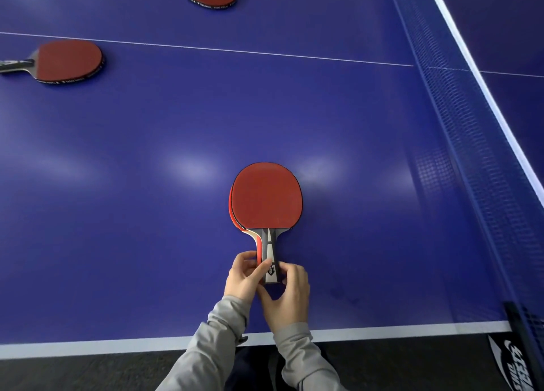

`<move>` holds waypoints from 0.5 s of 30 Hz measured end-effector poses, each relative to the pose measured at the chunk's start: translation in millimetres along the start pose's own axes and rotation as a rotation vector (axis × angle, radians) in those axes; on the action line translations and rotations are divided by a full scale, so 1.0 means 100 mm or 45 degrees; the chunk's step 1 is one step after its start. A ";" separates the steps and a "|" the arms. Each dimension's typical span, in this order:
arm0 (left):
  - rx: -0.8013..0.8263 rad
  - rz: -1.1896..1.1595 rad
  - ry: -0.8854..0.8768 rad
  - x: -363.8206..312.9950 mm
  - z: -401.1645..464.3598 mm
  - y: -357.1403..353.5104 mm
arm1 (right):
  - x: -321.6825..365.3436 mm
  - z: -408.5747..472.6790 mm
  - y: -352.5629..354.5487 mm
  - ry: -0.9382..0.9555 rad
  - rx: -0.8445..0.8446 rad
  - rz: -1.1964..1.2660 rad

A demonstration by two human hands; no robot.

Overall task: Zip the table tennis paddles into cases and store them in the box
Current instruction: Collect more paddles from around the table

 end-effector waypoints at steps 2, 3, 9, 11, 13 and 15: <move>-0.026 0.051 0.008 -0.01 -0.01 -0.02 | -0.03 -0.02 0.01 0.001 0.060 -0.002; -0.033 0.077 0.017 -0.01 -0.01 -0.03 | -0.05 -0.03 0.02 0.002 0.093 -0.003; -0.068 0.246 0.089 -0.06 -0.06 -0.13 | -0.19 -0.01 0.29 -0.004 0.120 -0.014; -0.117 0.368 0.104 -0.07 -0.05 -0.19 | -0.25 0.03 0.43 -0.003 0.097 -0.036; -0.186 0.479 0.109 -0.07 -0.03 -0.25 | -0.33 0.07 0.56 -0.014 0.068 -0.055; -0.269 0.563 0.127 -0.11 -0.02 -0.30 | -0.39 0.12 0.68 -0.036 0.041 -0.071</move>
Point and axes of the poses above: each hand's wrist, its own z-axis towards the middle knuckle, its own y-axis out of the back of the hand, x = y × z, the point moved 5 cm from there along z, towards the middle knuckle, and after that the axes turned 8 degrees about x, right-handed, at the moved point
